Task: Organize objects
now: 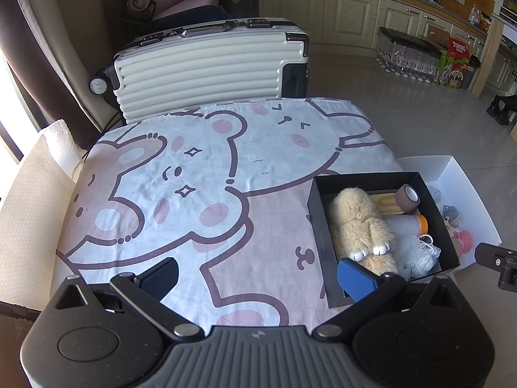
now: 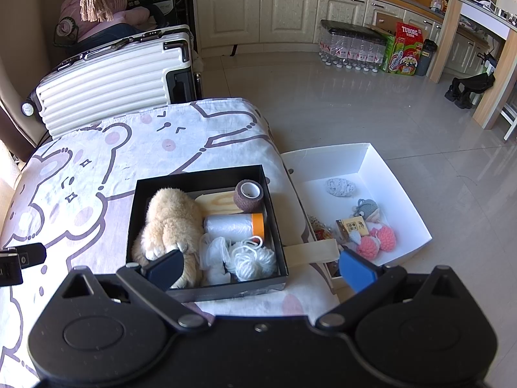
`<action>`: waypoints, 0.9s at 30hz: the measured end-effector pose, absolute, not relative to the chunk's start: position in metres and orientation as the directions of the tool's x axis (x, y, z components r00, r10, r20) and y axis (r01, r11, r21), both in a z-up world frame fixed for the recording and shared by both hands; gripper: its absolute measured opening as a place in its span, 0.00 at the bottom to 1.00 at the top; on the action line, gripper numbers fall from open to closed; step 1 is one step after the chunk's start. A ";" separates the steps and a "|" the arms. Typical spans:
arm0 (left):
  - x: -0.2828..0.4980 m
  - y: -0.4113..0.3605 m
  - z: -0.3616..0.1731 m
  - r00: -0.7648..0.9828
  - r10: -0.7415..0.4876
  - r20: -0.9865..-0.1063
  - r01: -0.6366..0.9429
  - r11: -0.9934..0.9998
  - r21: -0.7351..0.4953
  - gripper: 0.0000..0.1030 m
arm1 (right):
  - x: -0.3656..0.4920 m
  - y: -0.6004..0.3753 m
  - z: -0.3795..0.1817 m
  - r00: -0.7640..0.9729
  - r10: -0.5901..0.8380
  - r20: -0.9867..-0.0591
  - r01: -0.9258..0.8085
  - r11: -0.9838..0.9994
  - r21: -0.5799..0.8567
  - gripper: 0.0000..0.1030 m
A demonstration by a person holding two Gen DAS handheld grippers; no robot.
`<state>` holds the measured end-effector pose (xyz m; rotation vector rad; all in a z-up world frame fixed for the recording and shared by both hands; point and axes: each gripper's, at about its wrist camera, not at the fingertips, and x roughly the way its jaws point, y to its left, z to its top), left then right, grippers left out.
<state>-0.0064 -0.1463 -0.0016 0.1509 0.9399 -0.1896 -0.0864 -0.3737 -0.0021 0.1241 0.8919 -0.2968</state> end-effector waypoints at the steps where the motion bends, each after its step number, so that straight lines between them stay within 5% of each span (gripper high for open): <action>1: -0.006 -0.145 -0.002 0.575 -0.097 -0.813 0.229 0.972 0.045 1.00 | -0.087 -0.373 -0.002 0.590 -0.203 -0.781 0.305 0.952 -0.016 1.00; 27: -0.005 -0.146 -0.002 0.560 -0.109 -0.821 0.239 0.970 0.035 1.00 | -0.087 -0.373 -0.003 0.588 -0.203 -0.783 0.305 0.952 -0.018 1.00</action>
